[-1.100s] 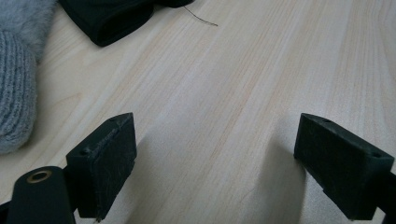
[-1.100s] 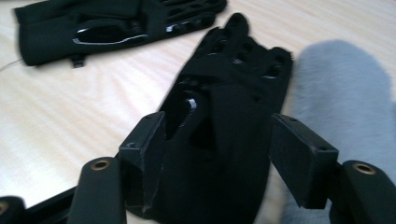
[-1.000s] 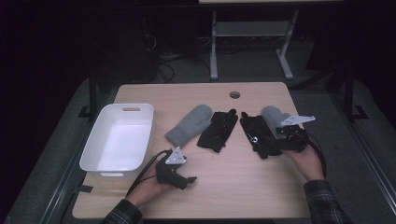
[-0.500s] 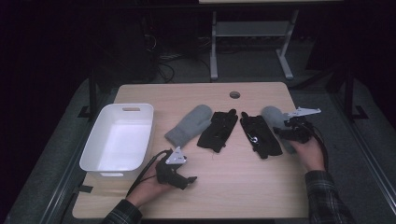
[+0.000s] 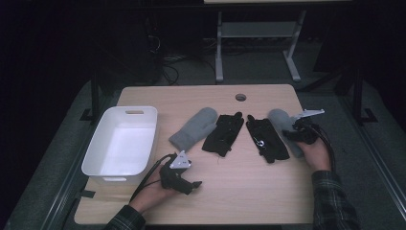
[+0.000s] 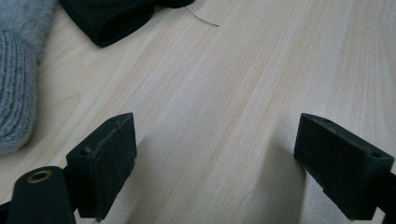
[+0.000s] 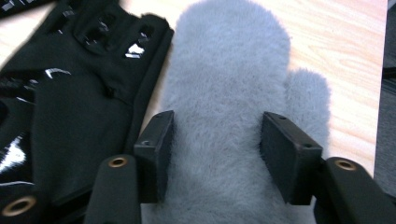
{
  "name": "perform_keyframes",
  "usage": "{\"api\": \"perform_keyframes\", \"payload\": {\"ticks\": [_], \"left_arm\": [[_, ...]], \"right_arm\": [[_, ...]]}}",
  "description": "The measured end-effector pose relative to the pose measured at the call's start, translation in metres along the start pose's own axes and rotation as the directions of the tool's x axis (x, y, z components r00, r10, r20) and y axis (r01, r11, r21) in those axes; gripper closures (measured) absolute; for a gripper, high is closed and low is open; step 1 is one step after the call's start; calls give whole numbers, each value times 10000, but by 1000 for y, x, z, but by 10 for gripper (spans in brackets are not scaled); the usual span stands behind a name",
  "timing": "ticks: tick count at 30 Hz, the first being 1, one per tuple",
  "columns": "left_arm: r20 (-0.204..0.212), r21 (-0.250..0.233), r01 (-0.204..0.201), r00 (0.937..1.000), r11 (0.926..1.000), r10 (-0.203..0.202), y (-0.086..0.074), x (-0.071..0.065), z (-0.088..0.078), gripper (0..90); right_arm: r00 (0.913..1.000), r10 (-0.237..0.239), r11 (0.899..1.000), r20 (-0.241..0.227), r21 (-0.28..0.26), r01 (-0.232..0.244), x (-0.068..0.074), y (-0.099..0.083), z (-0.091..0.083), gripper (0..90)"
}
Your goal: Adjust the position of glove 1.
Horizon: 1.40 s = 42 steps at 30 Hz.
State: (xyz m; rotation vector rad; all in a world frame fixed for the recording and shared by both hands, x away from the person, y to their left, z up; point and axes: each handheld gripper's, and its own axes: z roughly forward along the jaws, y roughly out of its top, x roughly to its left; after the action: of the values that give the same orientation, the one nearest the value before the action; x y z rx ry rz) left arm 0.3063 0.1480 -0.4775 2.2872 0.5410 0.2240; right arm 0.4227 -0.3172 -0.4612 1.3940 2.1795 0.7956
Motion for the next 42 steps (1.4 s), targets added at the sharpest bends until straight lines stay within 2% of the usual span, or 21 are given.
{"api": "perform_keyframes", "payload": {"ticks": [3,4,5,9,16,19,22,25,26,27,28,29,30,31,35,37,38,39,42], "left_arm": [[-8,-9,-1,10000,10000,1,0,0,0,122],[-15,-4,15,10000,10000,-15,0,0,0,122],[-20,15,13,10000,10000,-13,0,0,0,122],[-24,-3,37,10000,10000,-37,0,0,0,122],[-34,19,24,10000,10000,-24,0,0,0,122],[-37,19,33,10000,10000,-33,0,0,0,122],[-37,21,29,10000,10000,-29,0,0,0,122],[-46,19,35,10000,10000,-35,0,0,0,122],[-46,19,35,10000,10000,-35,0,0,0,122],[-44,20,26,10000,10000,-26,0,0,0,122],[-44,18,36,10000,10000,-36,0,0,0,122],[-43,13,35,10000,10000,-35,0,0,0,122],[-43,13,35,10000,10000,-35,0,0,0,122],[-44,13,34,10000,10000,-34,0,0,0,122],[-45,20,30,10000,10000,-29,0,0,0,122],[-43,19,41,10000,10000,-40,0,0,0,122],[-45,13,19,10000,10000,-19,0,0,0,122],[-74,-18,-29,10000,10000,29,0,0,0,122],[-78,-9,-23,10000,10000,23,0,0,0,122]], "right_arm": [[9999,-79,9999,108,71,78,1,-2,3,574],[9999,-79,9999,108,71,78,1,-2,3,574],[9994,-208,9997,265,147,204,2,-2,4,669],[9989,-331,9991,337,270,322,3,0,3,763],[9992,-276,9995,304,137,272,0,1,-2,792],[9996,47,9999,280,-140,-43,-4,3,-12,796],[9996,29,9998,294,-202,-23,-5,2,-17,796],[9998,124,9983,180,-580,-113,-2,4,-33,796],[9998,124,9983,180,-580,-113,-2,4,-33,796],[9998,98,9969,148,-779,-86,0,5,-42,796],[9998,98,9969,148,-779,-86,0,5,-42,796],[10000,33,9955,70,-950,-27,5,7,-50,795],[10000,33,9955,70,-950,-27,5,7,-50,795],[10000,-24,9943,-75,-1070,16,12,6,-58,795],[9994,-123,9938,-334,-1110,86,23,3,-66,795],[9978,-307,9937,-591,-1099,240,36,1,-73,794],[9978,-307,9937,-591,-1099,240,36,1,-73,794],[9960,-450,9936,-771,-1069,366,46,-1,-77,794],[9912,-820,9923,-1041,-1010,714,64,-4,-82,794]]}}
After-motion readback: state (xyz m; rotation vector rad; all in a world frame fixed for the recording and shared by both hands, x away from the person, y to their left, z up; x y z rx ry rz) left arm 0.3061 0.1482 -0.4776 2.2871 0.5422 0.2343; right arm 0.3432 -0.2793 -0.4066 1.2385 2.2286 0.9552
